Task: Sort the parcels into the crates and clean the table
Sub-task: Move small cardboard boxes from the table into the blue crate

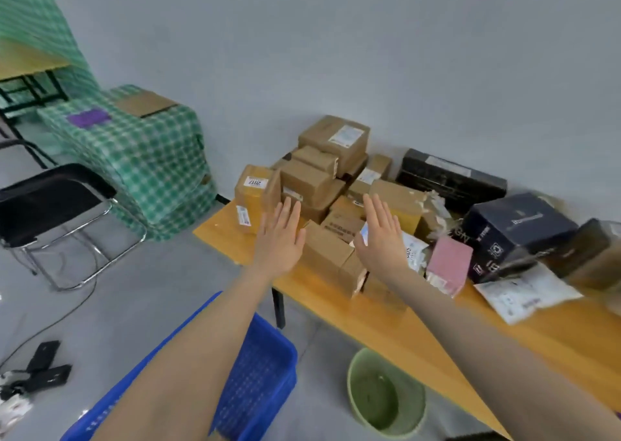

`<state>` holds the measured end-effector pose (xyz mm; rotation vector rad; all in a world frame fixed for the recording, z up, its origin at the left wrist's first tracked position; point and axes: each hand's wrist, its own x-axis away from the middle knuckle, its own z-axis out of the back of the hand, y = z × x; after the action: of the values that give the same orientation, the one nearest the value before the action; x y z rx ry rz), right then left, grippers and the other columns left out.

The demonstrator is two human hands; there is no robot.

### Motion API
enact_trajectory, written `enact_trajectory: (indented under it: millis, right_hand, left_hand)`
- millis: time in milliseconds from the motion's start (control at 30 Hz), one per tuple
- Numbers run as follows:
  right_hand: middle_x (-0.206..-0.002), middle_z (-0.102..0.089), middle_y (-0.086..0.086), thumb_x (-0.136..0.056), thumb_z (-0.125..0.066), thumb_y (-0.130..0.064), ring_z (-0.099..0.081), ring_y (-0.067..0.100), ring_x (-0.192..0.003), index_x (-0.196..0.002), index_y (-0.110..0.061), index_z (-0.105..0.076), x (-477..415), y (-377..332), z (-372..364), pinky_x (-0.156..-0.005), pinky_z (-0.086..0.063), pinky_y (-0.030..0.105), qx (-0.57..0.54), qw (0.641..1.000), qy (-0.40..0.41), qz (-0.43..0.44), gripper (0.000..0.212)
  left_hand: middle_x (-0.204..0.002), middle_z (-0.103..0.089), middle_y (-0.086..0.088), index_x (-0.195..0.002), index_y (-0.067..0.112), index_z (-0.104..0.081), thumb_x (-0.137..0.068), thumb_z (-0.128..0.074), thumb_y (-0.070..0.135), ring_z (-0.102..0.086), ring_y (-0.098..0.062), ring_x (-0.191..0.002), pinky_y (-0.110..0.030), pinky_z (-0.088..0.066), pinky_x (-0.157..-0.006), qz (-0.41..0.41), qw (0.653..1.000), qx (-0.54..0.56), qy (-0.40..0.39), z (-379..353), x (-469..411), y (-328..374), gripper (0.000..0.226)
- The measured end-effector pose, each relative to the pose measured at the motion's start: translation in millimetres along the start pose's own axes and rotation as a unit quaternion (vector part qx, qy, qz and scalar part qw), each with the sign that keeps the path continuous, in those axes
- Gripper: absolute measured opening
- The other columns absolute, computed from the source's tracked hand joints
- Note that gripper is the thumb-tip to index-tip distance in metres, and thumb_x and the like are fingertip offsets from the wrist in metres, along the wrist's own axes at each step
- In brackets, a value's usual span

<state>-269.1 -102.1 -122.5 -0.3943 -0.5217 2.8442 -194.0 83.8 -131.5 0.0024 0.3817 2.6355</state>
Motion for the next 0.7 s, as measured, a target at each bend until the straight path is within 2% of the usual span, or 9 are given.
enact_trajectory:
  millis: [167, 367, 433, 500, 567, 633, 700]
  right_hand:
    - [-0.161, 0.002, 0.001, -0.096, -0.047, -0.022, 0.005, 0.018, -0.148, -0.153, -0.019, 0.001, 9, 45, 20, -0.121, -0.003, 0.037, 0.006, 0.997, 0.003, -0.076, 0.074]
    - [-0.160, 0.002, 0.000, -0.096, -0.048, -0.020, 0.002, 0.018, -0.148, -0.152, -0.022, 0.003, 17, 47, 1, -0.121, -0.009, 0.037, -0.023, 0.990, -0.031, -0.135, 0.076]
    - [-0.160, -0.002, 0.001, -0.097, -0.046, -0.019, -0.005, 0.020, -0.147, -0.153, -0.022, 0.000, 15, 42, -6, -0.119, -0.017, 0.036, -0.052, 0.983, -0.065, -0.165, 0.073]
    - [-0.158, -0.016, 0.006, -0.097, -0.043, -0.018, -0.022, 0.025, -0.143, -0.152, -0.017, -0.011, 10, 35, -14, -0.111, -0.029, 0.037, -0.099, 0.964, -0.121, -0.213, 0.064]
    - [-0.148, -0.036, 0.012, -0.097, -0.041, -0.020, -0.042, 0.029, -0.130, -0.147, -0.010, -0.026, 9, 30, -26, -0.101, -0.040, 0.038, -0.122, 0.943, -0.172, -0.256, 0.053]
    - [-0.121, -0.056, 0.013, -0.096, -0.040, -0.020, -0.057, 0.025, -0.098, -0.137, -0.007, -0.039, 11, 25, -38, -0.082, -0.048, 0.037, -0.133, 0.926, -0.202, -0.288, 0.044]
    - [-0.096, -0.057, 0.008, -0.092, -0.040, -0.016, -0.053, 0.016, -0.069, -0.134, -0.006, -0.038, 12, 19, -49, -0.060, -0.046, 0.030, -0.154, 0.914, -0.204, -0.316, 0.043]
  left_hand:
    - [-0.159, 0.009, 0.000, -0.152, 0.020, 0.003, -0.103, -0.015, 0.036, 0.009, -0.013, -0.146, -0.040, 0.004, -0.119, -0.059, 0.997, -0.029, -0.049, -3, -30, 24, 0.054]
    - [-0.159, 0.011, 0.001, -0.152, 0.020, 0.005, -0.103, -0.012, 0.035, 0.009, -0.013, -0.146, -0.038, 0.005, -0.118, -0.093, 0.986, -0.061, -0.121, -15, -53, 8, 0.054]
    - [-0.159, 0.011, 0.001, -0.152, 0.021, 0.004, -0.103, -0.013, 0.034, 0.010, -0.013, -0.146, -0.038, 0.004, -0.119, -0.100, 0.981, -0.068, -0.154, -16, -62, -3, 0.053]
    - [-0.159, 0.010, -0.001, -0.152, 0.020, 0.003, -0.104, -0.015, 0.033, 0.009, -0.016, -0.146, -0.039, 0.001, -0.119, -0.099, 0.971, -0.068, -0.207, -17, -74, -17, 0.053]
    - [-0.159, 0.008, -0.004, -0.152, 0.016, 0.001, -0.104, -0.017, 0.030, 0.006, -0.019, -0.147, -0.040, -0.003, -0.119, -0.084, 0.958, -0.065, -0.267, -20, -84, -28, 0.054]
    - [-0.159, 0.004, -0.007, -0.152, 0.011, -0.001, -0.104, -0.021, 0.028, 0.002, -0.022, -0.147, -0.041, -0.007, -0.120, -0.072, 0.948, -0.053, -0.304, -21, -93, -35, 0.055]
    - [-0.159, 0.002, -0.009, -0.151, 0.008, 0.001, -0.104, -0.024, 0.026, -0.003, -0.024, -0.147, -0.038, -0.010, -0.119, -0.064, 0.940, -0.014, -0.334, -20, -101, -36, 0.056]
